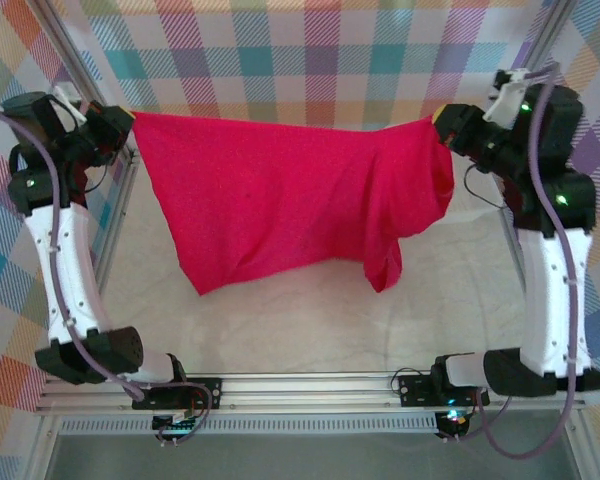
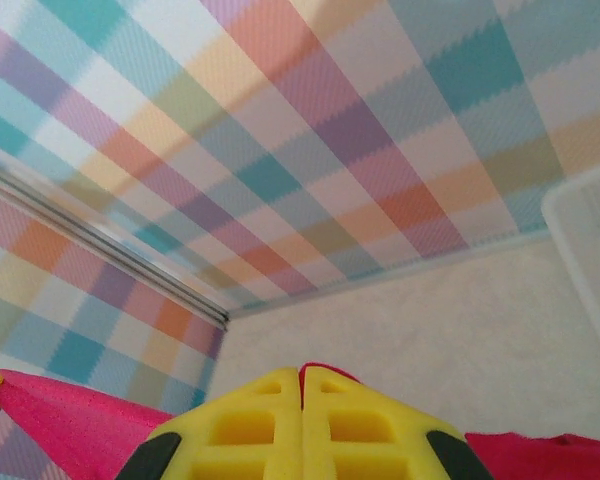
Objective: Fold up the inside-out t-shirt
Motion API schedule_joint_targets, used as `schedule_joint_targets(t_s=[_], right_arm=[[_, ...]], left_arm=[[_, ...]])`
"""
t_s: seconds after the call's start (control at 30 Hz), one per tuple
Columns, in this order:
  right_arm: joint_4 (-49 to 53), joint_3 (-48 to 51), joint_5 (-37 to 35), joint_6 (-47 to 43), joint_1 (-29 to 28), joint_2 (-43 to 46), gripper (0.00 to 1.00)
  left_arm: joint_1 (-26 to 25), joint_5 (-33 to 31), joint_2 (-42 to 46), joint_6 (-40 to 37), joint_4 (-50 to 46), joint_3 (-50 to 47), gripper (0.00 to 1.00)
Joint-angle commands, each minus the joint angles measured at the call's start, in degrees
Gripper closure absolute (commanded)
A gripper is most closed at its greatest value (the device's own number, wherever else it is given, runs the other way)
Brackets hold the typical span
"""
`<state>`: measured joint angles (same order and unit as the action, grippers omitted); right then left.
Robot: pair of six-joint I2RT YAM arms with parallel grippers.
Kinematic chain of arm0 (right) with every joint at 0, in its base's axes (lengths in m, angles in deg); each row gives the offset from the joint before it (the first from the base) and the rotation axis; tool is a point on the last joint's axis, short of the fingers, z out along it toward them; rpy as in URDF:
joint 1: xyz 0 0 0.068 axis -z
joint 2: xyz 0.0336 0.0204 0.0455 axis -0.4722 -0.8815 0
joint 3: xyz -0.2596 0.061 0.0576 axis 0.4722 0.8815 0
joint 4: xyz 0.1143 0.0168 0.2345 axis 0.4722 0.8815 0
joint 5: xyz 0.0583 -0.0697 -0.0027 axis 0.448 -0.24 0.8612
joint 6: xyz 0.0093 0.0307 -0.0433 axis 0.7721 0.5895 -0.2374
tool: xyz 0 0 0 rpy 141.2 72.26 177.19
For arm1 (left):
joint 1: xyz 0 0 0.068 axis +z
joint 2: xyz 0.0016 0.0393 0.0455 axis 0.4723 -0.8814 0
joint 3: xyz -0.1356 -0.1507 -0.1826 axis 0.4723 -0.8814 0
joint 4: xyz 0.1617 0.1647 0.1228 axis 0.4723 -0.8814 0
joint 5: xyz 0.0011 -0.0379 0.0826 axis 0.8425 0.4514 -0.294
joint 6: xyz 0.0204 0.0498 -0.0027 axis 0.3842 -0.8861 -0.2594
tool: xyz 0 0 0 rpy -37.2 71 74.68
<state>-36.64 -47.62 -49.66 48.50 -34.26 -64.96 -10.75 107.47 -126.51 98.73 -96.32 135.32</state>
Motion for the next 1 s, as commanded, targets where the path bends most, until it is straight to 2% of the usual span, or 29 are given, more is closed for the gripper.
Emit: schedule_joint_targets(t_s=[0.0,0.27,0.5,0.8,0.97], right_arm=[[-2.6,0.9,-0.8,-0.1,0.3,-1.4,1.0],[-4.4,-1.3,1.2,0.1,0.3,-5.2,1.0],[-5.8,-3.8,3.7,-0.4,0.3,-3.3,1.0],[-7.7,-4.8,6.6,-2.1,0.3,8.5,1.0],[-3.5,-12.3,6.2,-4.3,0.3,11.2,1.0]], left_arm=[[1.0,2.2,-0.7,0.7,1.4,-0.7,1.0],[1.0,1.0,-1.4,2.5,4.1,-1.8,0.95],[1.0,1.2,1.1,1.2,6.1,0.0,0.94],[1.1,-4.8,10.5,-2.2,3.9,10.2,0.94],[1.1,-10.1,12.8,-5.7,-0.3,19.5,0.95]])
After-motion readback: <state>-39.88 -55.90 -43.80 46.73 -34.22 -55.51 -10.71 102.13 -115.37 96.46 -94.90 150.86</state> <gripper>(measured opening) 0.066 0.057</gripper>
